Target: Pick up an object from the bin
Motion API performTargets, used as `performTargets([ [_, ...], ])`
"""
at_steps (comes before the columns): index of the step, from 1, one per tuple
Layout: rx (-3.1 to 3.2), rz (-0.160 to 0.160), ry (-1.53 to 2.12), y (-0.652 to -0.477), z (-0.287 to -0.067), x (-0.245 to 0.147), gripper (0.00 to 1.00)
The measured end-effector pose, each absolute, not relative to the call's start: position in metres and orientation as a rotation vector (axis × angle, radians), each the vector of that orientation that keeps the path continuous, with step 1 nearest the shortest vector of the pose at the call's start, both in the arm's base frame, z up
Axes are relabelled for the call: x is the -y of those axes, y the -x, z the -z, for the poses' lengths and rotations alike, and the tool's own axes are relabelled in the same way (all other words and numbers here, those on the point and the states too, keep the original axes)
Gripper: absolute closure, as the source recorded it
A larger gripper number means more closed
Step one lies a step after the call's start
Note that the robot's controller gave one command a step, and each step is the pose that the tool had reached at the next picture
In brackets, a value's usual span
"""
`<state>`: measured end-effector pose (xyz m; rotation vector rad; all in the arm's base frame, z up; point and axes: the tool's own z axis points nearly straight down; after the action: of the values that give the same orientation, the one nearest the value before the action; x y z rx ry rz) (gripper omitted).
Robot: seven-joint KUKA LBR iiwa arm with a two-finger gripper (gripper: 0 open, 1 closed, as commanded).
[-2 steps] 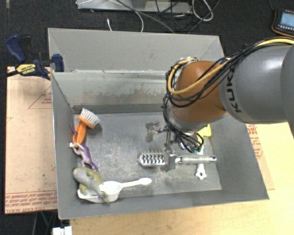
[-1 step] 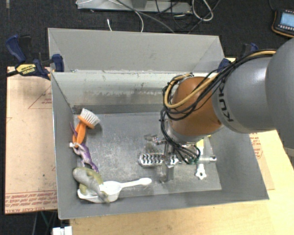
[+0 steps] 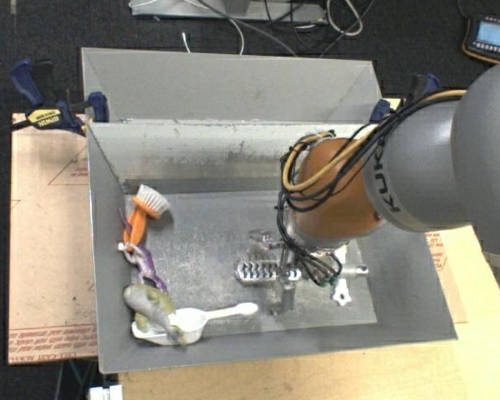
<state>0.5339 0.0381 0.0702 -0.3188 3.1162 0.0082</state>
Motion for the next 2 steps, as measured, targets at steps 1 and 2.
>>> performTargets([
  [1, -3.119, -0.009, 0.417, -0.5427, -0.0705, -0.0412, 1.00],
  [2, -3.119, -0.009, 0.417, -0.5427, -0.0705, -0.0412, 1.00],
])
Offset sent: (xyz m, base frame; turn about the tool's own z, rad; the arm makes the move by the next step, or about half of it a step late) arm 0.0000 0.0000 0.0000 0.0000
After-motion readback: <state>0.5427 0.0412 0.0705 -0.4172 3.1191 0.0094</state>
